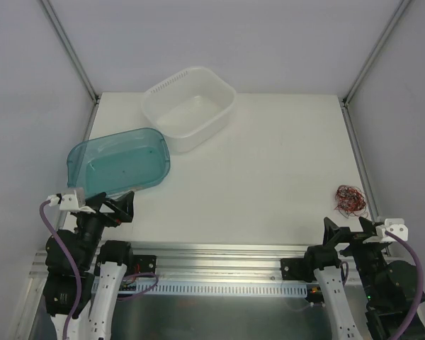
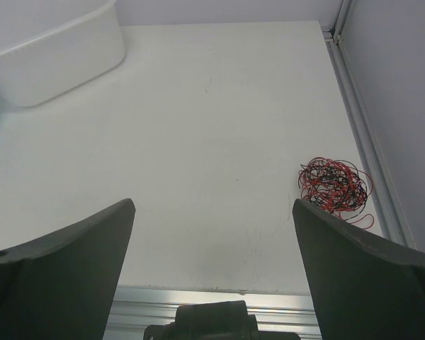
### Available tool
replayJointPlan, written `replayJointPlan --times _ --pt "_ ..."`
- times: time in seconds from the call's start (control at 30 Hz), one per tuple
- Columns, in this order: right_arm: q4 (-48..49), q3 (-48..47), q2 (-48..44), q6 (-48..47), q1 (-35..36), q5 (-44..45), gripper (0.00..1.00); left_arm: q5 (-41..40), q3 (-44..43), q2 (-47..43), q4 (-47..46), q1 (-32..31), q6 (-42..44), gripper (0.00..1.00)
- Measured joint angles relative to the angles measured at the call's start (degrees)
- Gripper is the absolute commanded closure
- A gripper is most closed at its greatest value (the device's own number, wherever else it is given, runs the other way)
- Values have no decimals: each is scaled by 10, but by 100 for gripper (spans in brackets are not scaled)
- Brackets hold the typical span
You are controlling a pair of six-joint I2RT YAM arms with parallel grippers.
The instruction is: Untangle the cables
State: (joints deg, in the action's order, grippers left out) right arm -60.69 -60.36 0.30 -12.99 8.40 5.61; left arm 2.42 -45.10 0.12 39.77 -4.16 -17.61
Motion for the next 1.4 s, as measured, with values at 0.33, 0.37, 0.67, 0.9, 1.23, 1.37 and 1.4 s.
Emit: replayJointPlan --times 0.33,0.37,0.67,0.9,1.23,1.37,1.4 --pt "0 1 0 3 -1 10 0 0 7 0 0 0 -21 1" --pt "0 1 0 4 -1 10 1 0 7 0 0 0 -25 1" --pt "0 -20 64 68 -2 -5 0 4 10 48 -5 0 -86 1" --pt "3 -6 257 168 -5 59 0 60 10 213 -7 0 -101 1" --pt "40 56 464 254 -70 210 0 127 63 257 -37 0 -80 1" --pt "86 65 541 291 -178 212 0 154 104 254 -58 0 -70 1" --pt "94 66 559 306 -205 210 2 158 118 250 -66 0 -68 1"
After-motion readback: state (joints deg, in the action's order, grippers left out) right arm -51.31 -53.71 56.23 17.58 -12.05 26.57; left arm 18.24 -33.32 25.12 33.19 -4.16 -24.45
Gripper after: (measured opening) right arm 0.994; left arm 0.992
